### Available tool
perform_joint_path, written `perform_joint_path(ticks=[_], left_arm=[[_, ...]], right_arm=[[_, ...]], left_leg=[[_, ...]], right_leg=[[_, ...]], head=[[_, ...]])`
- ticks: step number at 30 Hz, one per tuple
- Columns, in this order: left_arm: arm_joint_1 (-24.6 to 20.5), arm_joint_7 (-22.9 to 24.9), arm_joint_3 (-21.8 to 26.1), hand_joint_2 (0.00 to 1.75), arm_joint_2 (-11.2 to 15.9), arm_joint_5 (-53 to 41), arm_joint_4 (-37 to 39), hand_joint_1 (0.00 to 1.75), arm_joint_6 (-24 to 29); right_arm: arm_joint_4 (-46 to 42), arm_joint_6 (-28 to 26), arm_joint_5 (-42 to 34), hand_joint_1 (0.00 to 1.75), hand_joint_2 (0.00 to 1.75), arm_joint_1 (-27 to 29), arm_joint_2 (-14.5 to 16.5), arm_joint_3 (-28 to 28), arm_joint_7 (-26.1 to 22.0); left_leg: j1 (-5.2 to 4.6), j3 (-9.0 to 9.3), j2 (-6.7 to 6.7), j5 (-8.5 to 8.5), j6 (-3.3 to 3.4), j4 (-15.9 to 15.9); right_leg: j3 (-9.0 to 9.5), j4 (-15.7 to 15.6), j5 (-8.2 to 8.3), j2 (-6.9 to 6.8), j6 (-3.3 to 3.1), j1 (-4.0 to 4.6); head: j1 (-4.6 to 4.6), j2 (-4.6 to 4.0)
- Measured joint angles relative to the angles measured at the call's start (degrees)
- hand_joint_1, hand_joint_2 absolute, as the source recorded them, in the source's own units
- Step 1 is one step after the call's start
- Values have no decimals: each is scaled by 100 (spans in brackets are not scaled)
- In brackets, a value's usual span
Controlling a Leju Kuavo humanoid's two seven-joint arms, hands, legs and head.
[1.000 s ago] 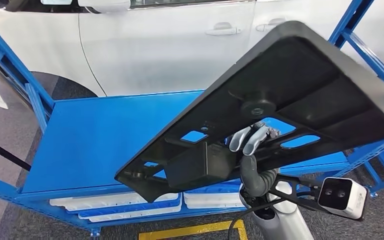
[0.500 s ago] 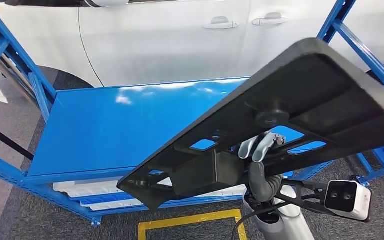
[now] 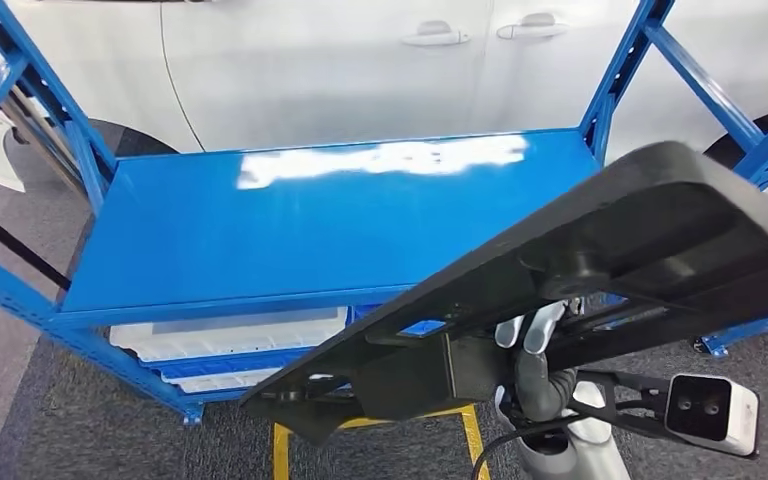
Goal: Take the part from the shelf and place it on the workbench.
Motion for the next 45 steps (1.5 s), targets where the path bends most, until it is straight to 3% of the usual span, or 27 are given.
perform_joint_path(ticks=[3,5,7,8,9,10,12,14,15,17,19,22,23,24,25,27,29,30,32,34,35,37,39,40,41,43,45], left_arm=[[2,-2,3,175,2,0,0,0,16],[5,6,15,175,-2,1,0,0,42],[9,12,36,175,-1,1,0,0,74],[11,12,50,175,2,1,0,0,92],[14,11,64,175,4,1,0,0,109],[18,9,78,175,8,1,0,0,125],[26,5,99,175,15,1,0,0,148],[26,-3,110,175,32,1,0,0,161],[25,-8,114,175,45,0,0,0,166],[27,-23,117,175,77,0,0,0,177],[30,-55,121,175,112,0,0,0,183],[29,-113,128,175,160,0,0,0,183],[30,-125,131,175,170,0,0,0,183],[31,-134,132,175,174,0,0,0,183],[31,-144,133,175,177,0,0,0,183],[25,-166,134,175,181,0,0,0,183],[10,-192,134,175,186,0,0,0,181],[4,-203,134,175,188,0,0,0,177],[3,-216,134,175,189,-1,0,0,163],[3,-224,133,175,189,-1,0,0,145],[2,-226,133,175,188,0,0,0,136],[2,-228,133,175,188,1,0,0,122],[4,-228,133,175,190,1,0,0,114],[4,-227,133,175,190,1,0,0,111],[6,-223,133,175,190,0,0,0,110],[8,-209,133,175,190,0,0,0,109],[5,-187,133,175,190,0,0,0,111]], right_arm=[[3,192,9,175,175,23,9,-94,0],[23,258,18,175,175,45,30,-184,2],[50,212,2,175,175,93,45,-256,1],[57,173,-13,175,175,129,46,-274,1],[61,147,-29,175,175,165,44,-283,1],[62,133,-44,175,175,195,40,-291,1],[62,149,-58,175,175,225,32,-319,1],[62,210,-43,175,175,235,29,-373,1],[63,251,-24,175,175,239,30,-408,1],[67,327,15,175,175,252,31,-470,1],[76,348,31,175,175,253,44,-498,2],[99,284,32,175,175,242,79,-500,2],[111,243,32,175,175,234,85,-495,2],[126,192,33,175,175,223,86,-484,2],[144,134,33,175,175,210,87,-469,2],[174,35,34,175,175,173,86,-430,2],[188,-22,27,175,175,132,82,-399,2],[190,-36,22,175,175,115,80,-390,3],[191,-46,14,175,175,95,72,-382,3],[196,-37,11,175,175,84,52,-382,2],[200,-33,12,175,175,77,38,-381,2],[214,-49,15,175,175,63,21,-381,2],[231,-88,17,175,175,54,17,-381,2],[236,-108,17,175,175,51,16,-380,2],[238,-129,18,175,175,46,14,-378,2],[237,-153,28,175,175,27,10,-374,2],[226,-129,72,175,175,18,10,-371,1]], left_leg=[[8,-75,18,144,80,-74],[37,-177,47,279,139,-107],[35,-335,59,397,168,-97],[35,-425,62,455,165,-86],[36,-522,63,513,156,-69],[38,-615,62,566,141,-48],[40,-769,61,647,99,12],[30,-854,61,709,38,61],[27,-872,61,744,3,70],[27,-893,58,812,-73,60],[42,-983,50,654,-132,199],[55,-1297,45,-109,-181,1153],[55,-1368,44,-261,-189,1492],[54,-1365,44,-283,-189,1686],[54,-1264,44,-185,-179,1680],[45,-760,44,99,-120,1064],[14,-226,41,133,-55,280],[-5,-103,39,89,-31,63],[-18,-103,35,117,16,-34],[6,-163,52,213,82,-81],[24,-205,62,267,111,-102],[25,-325,75,364,140,-100],[26,-455,76,452,138,-88],[26,-509,75,489,130,-81],[27,-549,72,518,118,-75],[20,-600,67,556,82,-51],[6,-633,68,592,23,-24]], right_leg=[[-36,8,28,2,107,-26],[-171,347,-373,18,171,-48],[-367,1047,-928,23,218,-82],[-416,1356,-1058,22,236,-97],[-389,1521,-1047,22,248,-109],[-260,1483,-921,22,255,-119],[259,875,-667,22,245,-132],[739,167,-704,31,190,-109],[840,-14,-765,37,154,-91],[830,-74,-729,36,64,-71],[748,-92,-630,17,-36,-80],[552,-97,-464,1,-127,-67],[478,-90,-411,0,-136,-54],[403,-81,-358,2,-140,-39],[328,-68,-309,3,-139,-25],[195,-27,-224,5,-122,-3],[119,8,-157,-2,-76,15],[107,14,-125,-10,-46,14],[96,-4,-53,-24,23,10],[23,86,-151,-15,94,-1],[-62,266,-333,-7,127,-8],[-323,963,-839,4,178,-39],[-491,1599,-1072,5,208,-69],[-428,1639,-1015,5,217,-83],[-244,1443,-883,4,219,-96],[342,607,-646,5,197,-101],[705,12,-604,11,141,-77]], head=[[1,0],[1,0],[1,0],[1,0],[1,0],[1,0],[1,0],[1,0],[0,0],[0,0],[-1,0],[-1,0],[-1,0],[-1,0],[-1,0],[-1,0],[-1,0],[-1,0],[0,0],[0,0],[-1,0],[0,0],[1,0],[1,0],[1,0],[1,0],[-1,0]])
